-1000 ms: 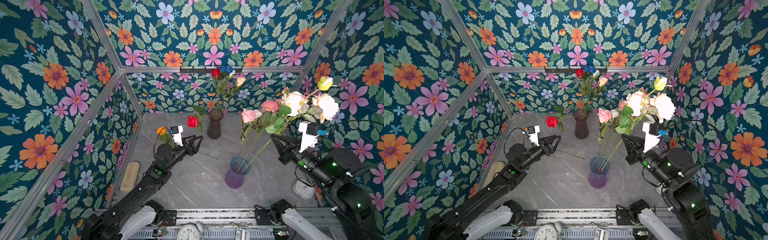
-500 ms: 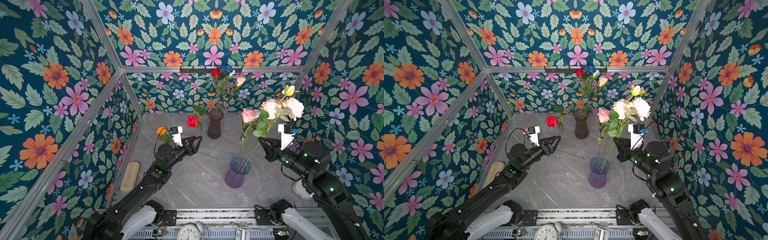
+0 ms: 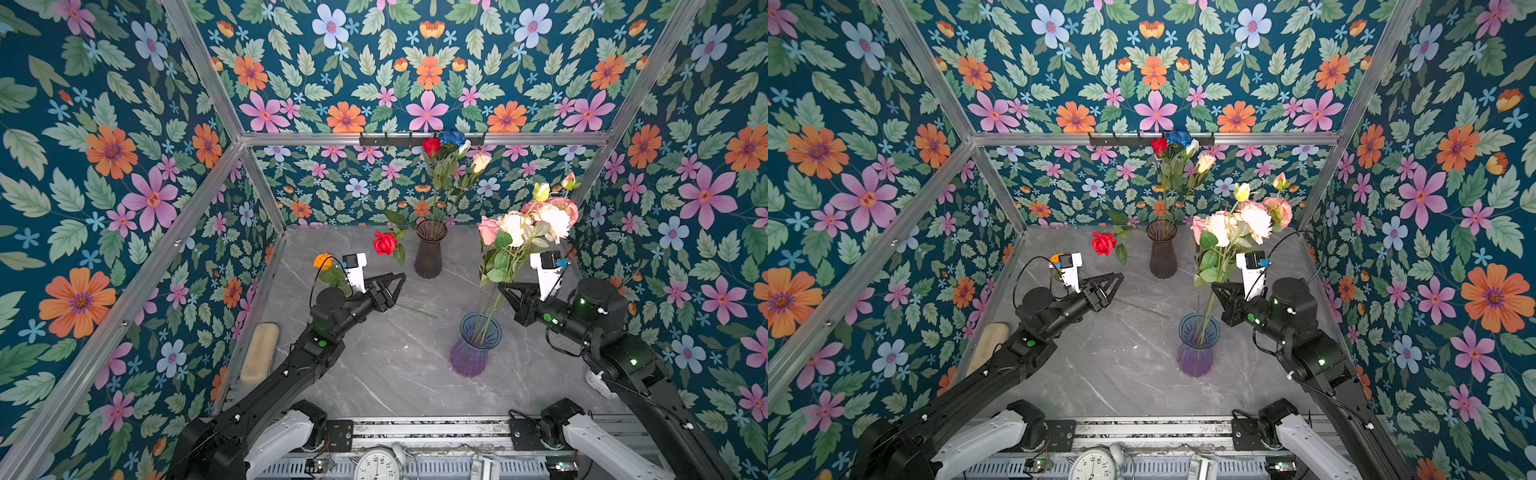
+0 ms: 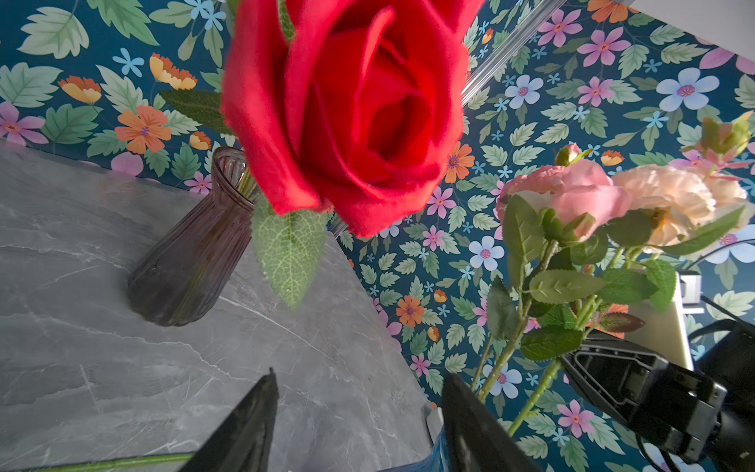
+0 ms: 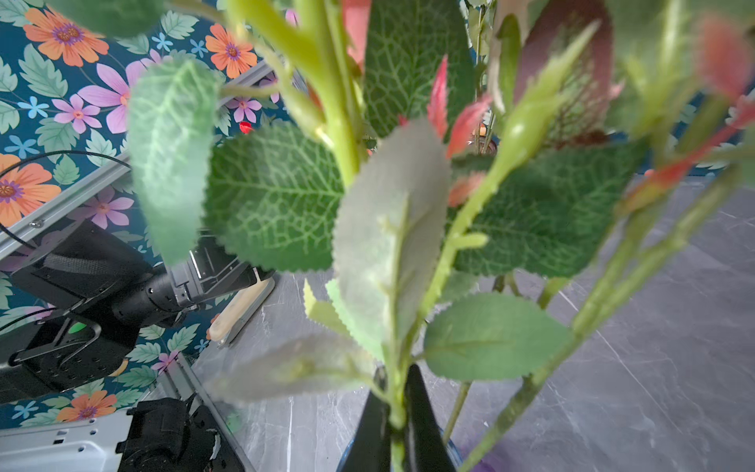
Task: Arrange flowers in a vase
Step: Place the flower in the vase.
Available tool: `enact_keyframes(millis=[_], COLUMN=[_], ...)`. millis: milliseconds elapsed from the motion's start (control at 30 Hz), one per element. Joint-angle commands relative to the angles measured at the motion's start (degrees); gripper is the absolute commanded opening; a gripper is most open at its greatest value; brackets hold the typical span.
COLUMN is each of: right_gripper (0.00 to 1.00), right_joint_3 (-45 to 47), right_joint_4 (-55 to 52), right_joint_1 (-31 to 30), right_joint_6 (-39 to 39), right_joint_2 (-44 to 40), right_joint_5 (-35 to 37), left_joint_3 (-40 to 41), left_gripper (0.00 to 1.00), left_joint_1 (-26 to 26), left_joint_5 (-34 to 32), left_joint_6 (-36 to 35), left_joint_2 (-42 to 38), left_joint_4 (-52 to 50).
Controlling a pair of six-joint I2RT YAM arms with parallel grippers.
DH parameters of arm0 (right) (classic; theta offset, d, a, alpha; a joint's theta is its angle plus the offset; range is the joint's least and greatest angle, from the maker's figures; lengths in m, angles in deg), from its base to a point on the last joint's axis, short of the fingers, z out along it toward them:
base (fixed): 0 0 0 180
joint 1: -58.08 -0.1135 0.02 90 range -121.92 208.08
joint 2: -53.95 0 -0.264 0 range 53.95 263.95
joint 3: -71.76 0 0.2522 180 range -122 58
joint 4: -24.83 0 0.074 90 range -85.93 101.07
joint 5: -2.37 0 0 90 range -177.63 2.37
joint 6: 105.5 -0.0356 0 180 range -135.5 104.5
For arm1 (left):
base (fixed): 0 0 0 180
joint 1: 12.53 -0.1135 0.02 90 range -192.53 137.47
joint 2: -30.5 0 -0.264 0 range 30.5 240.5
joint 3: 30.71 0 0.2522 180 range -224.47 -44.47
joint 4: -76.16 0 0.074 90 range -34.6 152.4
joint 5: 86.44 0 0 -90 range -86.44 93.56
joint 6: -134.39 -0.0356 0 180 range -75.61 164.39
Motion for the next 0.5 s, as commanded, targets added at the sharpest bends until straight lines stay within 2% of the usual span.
enact_keyframes(millis=[0,67,233,300,467], right_gripper=[0.00,0.00,0.00,0.17,0.43], right_joint_3=[0.3,0.6,0.2,0.0,1.2], right_joint_4=[2.2,2.3,1.6,1.6,1.2], right_joint_1=[-0.4,-1.9,-11.3,-12.2,-12.1], right_joint_6=[-0.5,-0.1,3.7,3.9,3.6], right_joint_2=[0.4,0.9,2.7,3.1,-1.0], right_joint_5=[-1.3,0.4,10.5,11.4,14.4], left_joint_3=[0.1,0.3,0.6,0.9,1.5], left_gripper=[0.66,0.66,0.66,0.66,0.66], left_joint_1=[-0.1,-0.2,-0.4,-0.5,-1.2], left_joint_5=[0.4,0.4,0.5,0.6,0.7], left_joint_6=[0.1,0.1,0.1,0.1,-0.2], left_joint_2=[-0.2,-0.2,-0.3,-0.7,-2.5], left_joint_4=[2.3,2.3,2.4,2.3,0.8])
